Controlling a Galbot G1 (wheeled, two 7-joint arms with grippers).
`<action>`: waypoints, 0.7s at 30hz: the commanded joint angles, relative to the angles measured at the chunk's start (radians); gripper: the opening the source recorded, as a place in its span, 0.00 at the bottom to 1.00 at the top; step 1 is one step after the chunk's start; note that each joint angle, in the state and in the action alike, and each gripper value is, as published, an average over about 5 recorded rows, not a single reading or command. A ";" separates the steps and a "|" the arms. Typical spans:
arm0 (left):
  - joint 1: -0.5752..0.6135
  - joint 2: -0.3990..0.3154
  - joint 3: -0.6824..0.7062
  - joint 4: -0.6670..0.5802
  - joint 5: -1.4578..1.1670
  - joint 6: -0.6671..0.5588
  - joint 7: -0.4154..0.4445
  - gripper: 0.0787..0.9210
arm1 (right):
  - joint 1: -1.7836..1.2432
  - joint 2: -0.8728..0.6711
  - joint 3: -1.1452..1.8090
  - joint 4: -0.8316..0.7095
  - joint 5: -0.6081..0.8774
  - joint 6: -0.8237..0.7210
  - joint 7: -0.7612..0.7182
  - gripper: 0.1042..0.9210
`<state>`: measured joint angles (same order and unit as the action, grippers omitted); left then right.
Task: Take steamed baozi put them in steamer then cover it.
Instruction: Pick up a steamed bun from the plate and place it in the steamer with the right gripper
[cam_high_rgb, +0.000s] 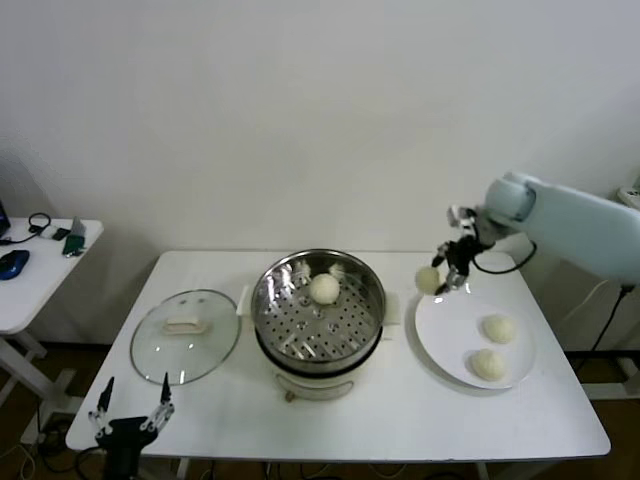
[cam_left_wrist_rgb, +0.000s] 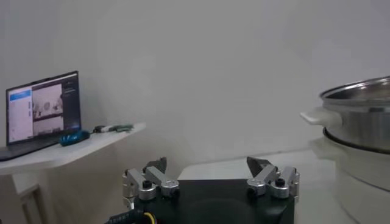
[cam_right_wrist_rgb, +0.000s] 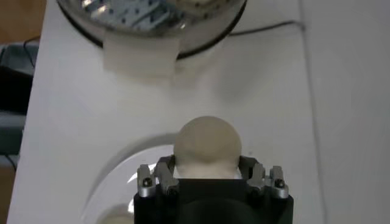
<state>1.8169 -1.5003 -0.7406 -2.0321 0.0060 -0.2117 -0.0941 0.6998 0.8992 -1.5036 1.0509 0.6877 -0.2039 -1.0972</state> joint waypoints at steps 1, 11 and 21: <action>0.004 0.007 0.006 -0.008 0.000 -0.004 -0.001 0.88 | 0.287 0.171 -0.135 0.028 0.285 -0.030 0.012 0.70; 0.023 0.008 0.008 -0.019 -0.013 -0.022 -0.011 0.88 | 0.217 0.383 -0.104 0.082 0.341 -0.085 0.096 0.70; 0.002 0.010 0.008 -0.030 -0.011 0.002 -0.011 0.88 | 0.092 0.496 -0.108 0.102 0.329 -0.107 0.158 0.70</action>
<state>1.8250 -1.4885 -0.7341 -2.0580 -0.0043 -0.2226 -0.1030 0.8410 1.2628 -1.5968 1.1314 0.9729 -0.2918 -0.9869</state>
